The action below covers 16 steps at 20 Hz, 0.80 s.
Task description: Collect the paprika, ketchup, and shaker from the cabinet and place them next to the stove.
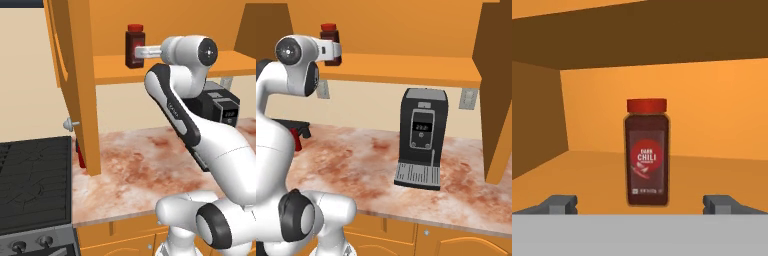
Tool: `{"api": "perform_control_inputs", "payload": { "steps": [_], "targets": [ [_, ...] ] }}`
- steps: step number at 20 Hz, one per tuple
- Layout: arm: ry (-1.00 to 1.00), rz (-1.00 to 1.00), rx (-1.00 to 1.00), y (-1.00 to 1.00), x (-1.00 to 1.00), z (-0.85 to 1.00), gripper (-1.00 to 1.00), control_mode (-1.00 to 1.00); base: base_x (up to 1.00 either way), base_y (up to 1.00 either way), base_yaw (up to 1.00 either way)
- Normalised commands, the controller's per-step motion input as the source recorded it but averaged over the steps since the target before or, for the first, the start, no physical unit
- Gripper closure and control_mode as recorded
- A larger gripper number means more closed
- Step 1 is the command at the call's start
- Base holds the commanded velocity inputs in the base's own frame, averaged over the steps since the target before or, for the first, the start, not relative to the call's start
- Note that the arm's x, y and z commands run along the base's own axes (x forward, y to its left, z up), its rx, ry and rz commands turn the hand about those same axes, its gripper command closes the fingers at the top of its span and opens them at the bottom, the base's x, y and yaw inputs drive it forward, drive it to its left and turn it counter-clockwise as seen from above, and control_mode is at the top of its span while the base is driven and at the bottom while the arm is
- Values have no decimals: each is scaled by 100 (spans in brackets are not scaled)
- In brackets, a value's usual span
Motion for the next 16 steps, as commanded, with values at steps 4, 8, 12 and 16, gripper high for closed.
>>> {"api": "perform_control_inputs", "payload": {
  "steps": [4, 8, 12, 16],
  "targets": [
    [0, 0, 0, 0, 28, 0, -100, -100, 0, 0, 0],
    [0, 0, 0, 0, 37, 0, -100, -100, 0, 0, 0],
    [0, 0, 0, 3, 29, 0, -100, -100, 0, 0, 0],
    [0, 0, 0, 10, 31, 0, -100, -100, 0, 0, 0]
  ]
}}
